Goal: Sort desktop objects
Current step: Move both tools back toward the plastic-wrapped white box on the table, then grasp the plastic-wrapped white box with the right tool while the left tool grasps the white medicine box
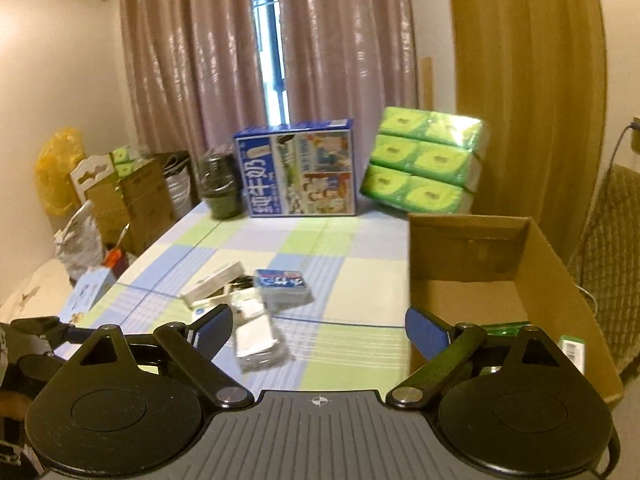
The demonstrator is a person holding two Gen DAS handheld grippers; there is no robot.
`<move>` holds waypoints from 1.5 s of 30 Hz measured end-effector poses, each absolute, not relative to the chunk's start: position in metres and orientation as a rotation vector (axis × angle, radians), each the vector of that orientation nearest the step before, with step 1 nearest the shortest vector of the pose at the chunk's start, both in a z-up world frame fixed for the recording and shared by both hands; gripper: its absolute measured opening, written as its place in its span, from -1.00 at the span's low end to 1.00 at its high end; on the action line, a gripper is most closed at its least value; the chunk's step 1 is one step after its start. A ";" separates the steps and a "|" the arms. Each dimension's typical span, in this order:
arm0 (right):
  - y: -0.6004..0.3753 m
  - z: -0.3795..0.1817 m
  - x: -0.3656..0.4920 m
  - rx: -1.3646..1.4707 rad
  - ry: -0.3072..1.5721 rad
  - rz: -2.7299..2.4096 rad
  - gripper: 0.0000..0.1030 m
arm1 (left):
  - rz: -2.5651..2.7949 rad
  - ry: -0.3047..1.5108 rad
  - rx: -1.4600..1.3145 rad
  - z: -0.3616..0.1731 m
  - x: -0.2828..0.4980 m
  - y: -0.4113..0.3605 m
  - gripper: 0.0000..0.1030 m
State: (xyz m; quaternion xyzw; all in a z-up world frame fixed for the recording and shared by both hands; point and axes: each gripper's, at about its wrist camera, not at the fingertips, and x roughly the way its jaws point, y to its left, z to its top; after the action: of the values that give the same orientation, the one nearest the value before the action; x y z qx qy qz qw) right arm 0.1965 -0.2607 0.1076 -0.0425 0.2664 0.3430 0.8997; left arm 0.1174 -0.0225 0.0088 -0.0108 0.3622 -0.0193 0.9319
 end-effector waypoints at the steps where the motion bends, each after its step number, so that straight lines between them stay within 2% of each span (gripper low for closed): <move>1: -0.256 0.106 0.196 -0.091 0.554 0.718 0.77 | -0.032 0.744 -0.021 0.007 0.116 -0.017 0.92; 15: -0.192 0.071 0.195 -0.138 0.591 0.774 0.79 | -0.007 0.747 -0.032 -0.019 0.128 0.031 0.90; 28: -0.137 -0.021 0.237 -0.199 0.736 0.771 0.78 | -0.077 0.789 0.080 -0.059 0.180 0.063 0.88; 34: -0.109 -0.050 0.257 -0.230 0.746 0.786 0.77 | -0.147 0.796 0.120 -0.072 0.204 0.071 0.85; 41: -0.086 -0.077 0.271 -0.346 0.736 0.805 0.51 | -0.230 0.775 0.144 -0.081 0.232 0.071 0.82; 45: -0.082 -0.084 0.280 -0.358 0.741 0.811 0.26 | -0.277 0.760 0.162 -0.087 0.243 0.072 0.80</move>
State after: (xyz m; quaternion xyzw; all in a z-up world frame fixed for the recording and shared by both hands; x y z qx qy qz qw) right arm 0.2800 -0.0820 -0.0838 -0.1693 0.3504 0.3832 0.8377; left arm 0.2435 0.0723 -0.0870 0.0790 0.3692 -0.1346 0.9161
